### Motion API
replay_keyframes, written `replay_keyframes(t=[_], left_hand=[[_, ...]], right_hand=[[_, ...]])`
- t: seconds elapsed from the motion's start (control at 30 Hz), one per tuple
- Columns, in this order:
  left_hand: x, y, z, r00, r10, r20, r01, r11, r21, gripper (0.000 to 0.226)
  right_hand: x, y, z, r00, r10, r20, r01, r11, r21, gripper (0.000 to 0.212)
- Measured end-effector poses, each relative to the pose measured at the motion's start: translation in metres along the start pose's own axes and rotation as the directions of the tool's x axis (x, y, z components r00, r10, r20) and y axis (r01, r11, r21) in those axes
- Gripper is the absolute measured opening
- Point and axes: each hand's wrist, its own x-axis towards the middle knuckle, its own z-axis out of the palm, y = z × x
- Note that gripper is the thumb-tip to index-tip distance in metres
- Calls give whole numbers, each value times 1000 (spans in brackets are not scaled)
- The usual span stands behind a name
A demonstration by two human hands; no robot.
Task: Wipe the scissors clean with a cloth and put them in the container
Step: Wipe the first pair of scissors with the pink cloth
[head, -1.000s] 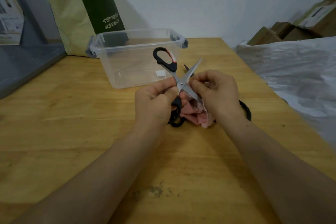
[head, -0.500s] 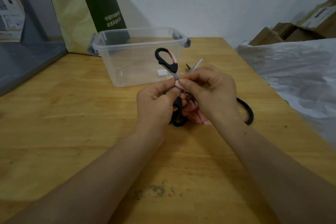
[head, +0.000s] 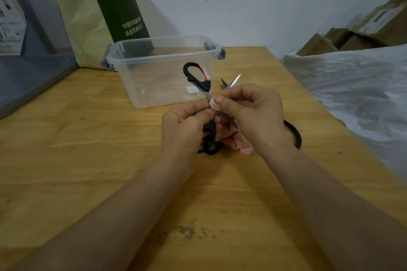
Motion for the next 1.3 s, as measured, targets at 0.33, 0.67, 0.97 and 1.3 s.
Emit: replay_keyframes(t=[0.33, 0.67, 0.97, 1.3], left_hand=[[1, 2, 0, 999, -21, -34, 19, 998, -66, 22], [-2, -1, 4, 1000, 0, -22, 1, 998, 63, 27], [0, -3, 2, 999, 16, -31, -13, 992, 123, 26], [-2, -1, 1, 999, 6, -37, -1, 990, 141, 26]], right_hand=[[4, 4, -8, 995, 87, 50, -90, 993, 81, 10], [11, -4, -10, 966, 250, -66, -202, 889, 410, 15], [23, 3, -14, 934, 345, -92, -266, 843, 467, 34], [24, 1, -22, 896, 438, -75, -348, 796, 495, 67]])
